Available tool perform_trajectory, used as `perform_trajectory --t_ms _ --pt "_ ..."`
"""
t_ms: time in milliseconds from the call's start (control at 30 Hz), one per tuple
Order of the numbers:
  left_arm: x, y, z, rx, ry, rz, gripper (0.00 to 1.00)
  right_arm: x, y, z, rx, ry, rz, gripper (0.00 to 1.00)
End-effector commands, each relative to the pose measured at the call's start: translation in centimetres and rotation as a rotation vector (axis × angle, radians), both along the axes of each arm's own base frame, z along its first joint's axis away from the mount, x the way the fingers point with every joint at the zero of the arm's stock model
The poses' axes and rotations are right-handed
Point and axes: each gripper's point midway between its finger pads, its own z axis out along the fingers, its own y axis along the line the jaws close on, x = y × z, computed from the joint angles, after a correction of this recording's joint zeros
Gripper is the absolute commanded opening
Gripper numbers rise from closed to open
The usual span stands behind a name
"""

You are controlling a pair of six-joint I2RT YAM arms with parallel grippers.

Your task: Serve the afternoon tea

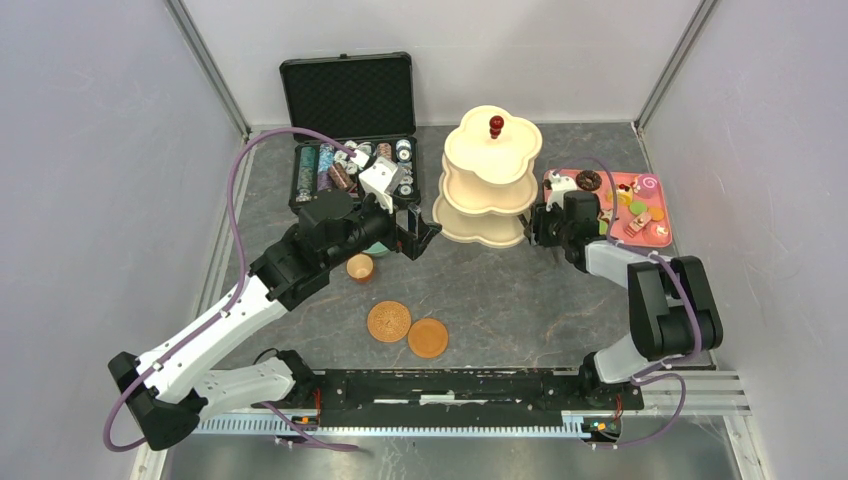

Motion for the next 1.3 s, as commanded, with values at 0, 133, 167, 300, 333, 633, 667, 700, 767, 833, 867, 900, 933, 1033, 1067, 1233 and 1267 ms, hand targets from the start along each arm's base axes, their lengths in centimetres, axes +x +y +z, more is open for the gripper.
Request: perform_trajectory --t_ms 0,133,167,300,333,633,667,700,767,833,867,900,933,1033,1067,1233,1267 --pt "-0.2 -0.3 1.3 -0.022 -0.039 -0.027 1.0 3.3 1.0 2.9 0.014 -0.133 0.017 0.08" --pt "-0.3 -0.4 1.3 -0.022 -0.038 -0.032 1.0 3.5 1.2 2.5 0.013 -0.138 0.018 0.19" --pt "-0.3 -0.4 1.3 -0.023 -0.039 -0.031 1.0 3.6 1.3 2.5 0.015 -0.139 0.018 0.22" --pt "-0.3 -0.4 1.3 -0.023 -0.037 -0.029 1.0 3.8 1.8 2.3 0.028 -0.143 0.031 0.39" --pt "-0.3 -0.5 1.3 -0.022 -0.036 -0.031 1.0 3.8 1.9 2.2 0.031 -0.138 0.037 0.44" --pt "-0.3 -0.5 1.2 -0.024 -0.032 -0.035 1.0 3.1 1.7 2.6 0.015 -0.148 0.033 0.65" --pt "-0.3 -0.6 1.2 -0.023 -0.031 -0.036 1.0 3.0 1.6 2.5 0.011 -0.147 0.028 0.65" --pt "-0.3 -0.6 1.2 -0.024 -0.03 -0.037 1.0 2.9 1.5 2.6 0.01 -0.15 0.025 0.64" --pt "-0.4 -0.6 1.2 -0.024 -0.029 -0.039 1.0 2.6 1.5 2.6 0.009 -0.145 0.024 0.63" --pt "-0.4 -0.6 1.2 -0.025 -0.03 -0.039 1.0 2.3 1.5 2.5 0.01 -0.141 0.024 0.62" --pt "-0.4 -0.5 1.3 -0.027 -0.032 -0.039 1.0 2.0 1.4 2.5 0.008 -0.138 0.023 0.61" --pt "-0.4 -0.6 1.3 -0.028 -0.031 -0.04 1.0 1.8 1.3 2.6 0.006 -0.136 0.018 0.61" --pt "-0.4 -0.5 1.4 -0.029 -0.032 -0.039 1.0 1.5 1.1 2.4 -0.001 -0.124 0.011 0.61" --pt "-0.6 -0.6 1.5 -0.033 -0.031 -0.044 1.0 0.5 0.2 2.4 -0.033 -0.084 -0.016 0.61" --pt "-0.6 -0.6 1.5 -0.035 -0.03 -0.046 1.0 0.1 -0.1 2.4 -0.048 -0.073 -0.031 0.61" --pt "-0.9 -0.6 1.9 -0.048 -0.033 -0.054 1.0 -2.4 -1.9 1.9 -0.111 -0.01 -0.078 0.6" --pt "-1.0 -0.5 2.0 -0.053 -0.035 -0.054 1.0 -3.1 -2.5 1.6 -0.132 0.0 -0.099 0.6"
